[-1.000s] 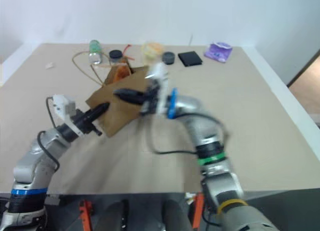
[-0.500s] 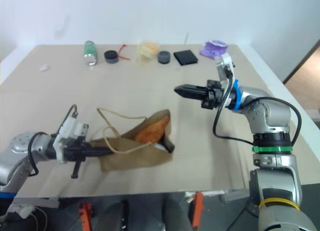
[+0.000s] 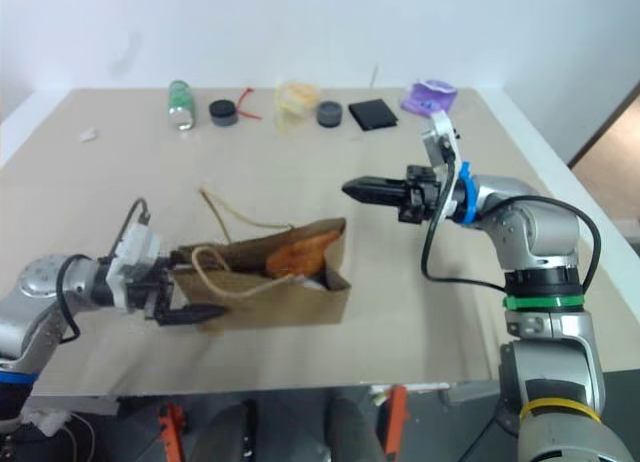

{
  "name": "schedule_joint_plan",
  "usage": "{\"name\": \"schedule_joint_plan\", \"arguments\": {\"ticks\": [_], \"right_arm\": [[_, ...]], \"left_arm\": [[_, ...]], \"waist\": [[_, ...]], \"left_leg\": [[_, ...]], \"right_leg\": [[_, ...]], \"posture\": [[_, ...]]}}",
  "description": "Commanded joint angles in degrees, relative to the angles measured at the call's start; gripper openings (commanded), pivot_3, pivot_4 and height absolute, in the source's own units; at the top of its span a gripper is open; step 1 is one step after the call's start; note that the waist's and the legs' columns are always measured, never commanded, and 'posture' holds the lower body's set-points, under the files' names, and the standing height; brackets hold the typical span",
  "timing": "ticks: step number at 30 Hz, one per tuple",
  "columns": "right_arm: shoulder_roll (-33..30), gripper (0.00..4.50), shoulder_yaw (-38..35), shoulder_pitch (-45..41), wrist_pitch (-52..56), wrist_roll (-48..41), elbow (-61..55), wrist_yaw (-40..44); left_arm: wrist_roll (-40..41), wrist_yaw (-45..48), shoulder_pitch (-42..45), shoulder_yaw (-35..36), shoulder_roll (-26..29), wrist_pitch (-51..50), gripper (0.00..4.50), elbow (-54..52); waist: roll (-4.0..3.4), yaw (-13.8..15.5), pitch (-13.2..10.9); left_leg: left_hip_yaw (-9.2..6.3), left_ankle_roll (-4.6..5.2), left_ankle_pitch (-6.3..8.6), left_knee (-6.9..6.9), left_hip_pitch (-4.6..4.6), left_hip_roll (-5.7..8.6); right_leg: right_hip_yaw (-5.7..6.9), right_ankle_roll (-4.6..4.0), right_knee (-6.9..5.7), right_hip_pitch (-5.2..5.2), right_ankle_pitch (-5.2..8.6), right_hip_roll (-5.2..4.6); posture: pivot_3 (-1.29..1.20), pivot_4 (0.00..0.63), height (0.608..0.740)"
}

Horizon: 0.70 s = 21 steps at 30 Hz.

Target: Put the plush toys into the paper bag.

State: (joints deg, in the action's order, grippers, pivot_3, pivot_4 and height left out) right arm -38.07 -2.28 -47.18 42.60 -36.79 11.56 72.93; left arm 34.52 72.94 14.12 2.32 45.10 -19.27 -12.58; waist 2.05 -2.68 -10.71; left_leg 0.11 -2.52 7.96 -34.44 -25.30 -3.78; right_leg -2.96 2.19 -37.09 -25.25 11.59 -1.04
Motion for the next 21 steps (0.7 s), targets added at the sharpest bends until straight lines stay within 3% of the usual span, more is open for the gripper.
{"name": "schedule_joint_plan", "arguments": {"ticks": [1, 2, 8, 11, 17, 21], "right_arm": [[-2.9, 0.86, -0.9, -1.8, -0.9, 1.2, 1.1, 1.4], [-3.4, 1.04, -0.9, -1.7, -1.4, 1.8, 1.5, 1.4], [-8.6, 3.14, 0.0, -1.0, -3.7, 5.8, 6.0, 4.3], [-11.0, 4.42, 1.4, -1.0, -7.2, 9.8, 9.7, 5.2], [-13.1, 4.42, 2.8, -0.2, -10.6, 14.4, 13.1, 6.3], [-13.2, 4.42, 1.8, 1.8, -11.2, 14.8, 12.9, 5.9]], "left_arm": [[9.9, -4.2, -1.5, 8.8, 3.5, -9.0, 4.5, -8.3], [12.1, -5.4, -1.8, 10.9, 4.0, -11.0, 4.5, -8.9], [24.3, -12.6, -4.4, 25.9, 7.2, -21.8, 4.5, -7.2], [19.5, -14.0, -6.7, 30.0, 9.5, -20.8, 4.5, -3.1], [0.6, -18.5, -4.8, 25.2, 11.8, -7.9, 4.5, 13.1], [-2.8, -17.7, -1.8, 22.0, 11.3, -5.6, 4.5, 17.7]], "waist": [[0.0, 0.0, 0.0], [0.01, 0.0, 0.0], [-0.01, 0.0, 0.0], [0.0, -0.1, 0.0], [-0.02, 0.0, 0.0], [0.03, 0.0, 0.0]], "left_leg": [[0.0, 0.0, 0.0, -0.01, 0.01, 0.0], [0.0, 0.0, 0.0, -0.01, 0.01, 0.0], [0.0, 0.02, 0.01, 0.0, 0.03, 0.0], [0.02, 0.02, 0.02, -0.01, 0.03, 0.01], [0.05, 0.0, 0.04, 0.0, 0.14, 0.01], [0.11, -0.07, 0.08, 0.0, 0.09, 0.01]], "right_leg": [[-0.01, 0.0, 0.0, 0.01, 0.0, -0.01], [-0.01, 0.0, 0.0, 0.01, 0.0, -0.01], [-0.01, 0.01, 0.0, -0.01, 0.04, -0.01], [-0.01, 0.02, 0.0, -0.01, 0.06, -0.02], [-0.01, -0.03, -0.01, -0.02, 0.03, -0.02], [-0.02, -0.02, 0.0, -0.03, 0.04, -0.06]], "posture": [[0.0, 0.15, 0.74], [0.0, 0.15, 0.74], [0.0, 0.15, 0.74], [0.0, 0.15, 0.74], [0.0, 0.15, 0.74], [0.0, 0.15, 0.74]]}}
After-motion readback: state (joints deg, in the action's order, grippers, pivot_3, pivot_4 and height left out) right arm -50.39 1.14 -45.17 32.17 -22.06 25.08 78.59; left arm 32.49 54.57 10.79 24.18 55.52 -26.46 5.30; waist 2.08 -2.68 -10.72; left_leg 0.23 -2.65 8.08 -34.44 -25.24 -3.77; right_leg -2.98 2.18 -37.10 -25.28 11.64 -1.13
